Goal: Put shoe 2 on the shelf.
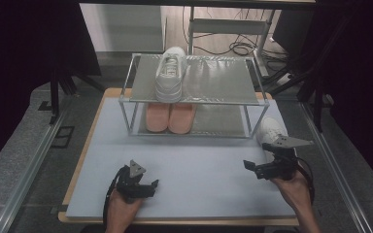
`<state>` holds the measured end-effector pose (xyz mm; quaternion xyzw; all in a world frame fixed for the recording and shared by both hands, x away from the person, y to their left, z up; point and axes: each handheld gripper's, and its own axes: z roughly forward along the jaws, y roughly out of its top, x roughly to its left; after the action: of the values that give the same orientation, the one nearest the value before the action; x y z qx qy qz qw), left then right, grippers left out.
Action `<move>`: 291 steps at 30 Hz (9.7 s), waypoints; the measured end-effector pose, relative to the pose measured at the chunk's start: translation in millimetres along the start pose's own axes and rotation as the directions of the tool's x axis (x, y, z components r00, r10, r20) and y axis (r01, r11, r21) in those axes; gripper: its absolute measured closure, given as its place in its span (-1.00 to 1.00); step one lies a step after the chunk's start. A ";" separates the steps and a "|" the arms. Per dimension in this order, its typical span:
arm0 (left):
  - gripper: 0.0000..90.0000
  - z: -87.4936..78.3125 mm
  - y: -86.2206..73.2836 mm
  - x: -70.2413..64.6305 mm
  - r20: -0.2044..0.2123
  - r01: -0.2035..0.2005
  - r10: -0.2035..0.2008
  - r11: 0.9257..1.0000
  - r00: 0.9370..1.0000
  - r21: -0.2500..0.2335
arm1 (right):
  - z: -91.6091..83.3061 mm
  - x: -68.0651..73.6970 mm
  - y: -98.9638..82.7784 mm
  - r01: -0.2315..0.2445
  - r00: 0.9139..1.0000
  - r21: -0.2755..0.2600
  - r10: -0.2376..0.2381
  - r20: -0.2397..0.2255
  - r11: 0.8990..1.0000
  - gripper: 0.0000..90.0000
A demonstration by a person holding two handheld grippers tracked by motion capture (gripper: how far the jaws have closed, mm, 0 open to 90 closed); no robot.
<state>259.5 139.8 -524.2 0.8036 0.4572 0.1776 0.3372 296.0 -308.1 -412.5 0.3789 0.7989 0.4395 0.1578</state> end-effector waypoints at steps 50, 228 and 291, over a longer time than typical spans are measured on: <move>-0.67 -0.3 0.0 0.4 0.000 -0.005 0.005 1.000 1.000 0.005 | -0.3 -67.8 -62.9 -0.211 0.882 0.108 0.141 0.450 0.972 -1.00; -0.67 -0.3 0.1 0.7 0.000 -0.008 0.008 1.000 1.000 0.006 | 50.6 25.8 8.3 -0.046 0.997 0.198 0.056 -0.043 0.979 0.87; -0.67 -0.2 0.0 0.3 0.001 -0.002 0.002 1.000 1.000 0.004 | 71.6 3.4 30.4 0.008 0.990 0.620 0.083 -0.117 0.785 0.84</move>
<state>259.6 140.2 -524.1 0.8048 0.4564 0.1767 0.3357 349.8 -253.9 -427.6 0.3942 0.9000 0.1817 -0.0394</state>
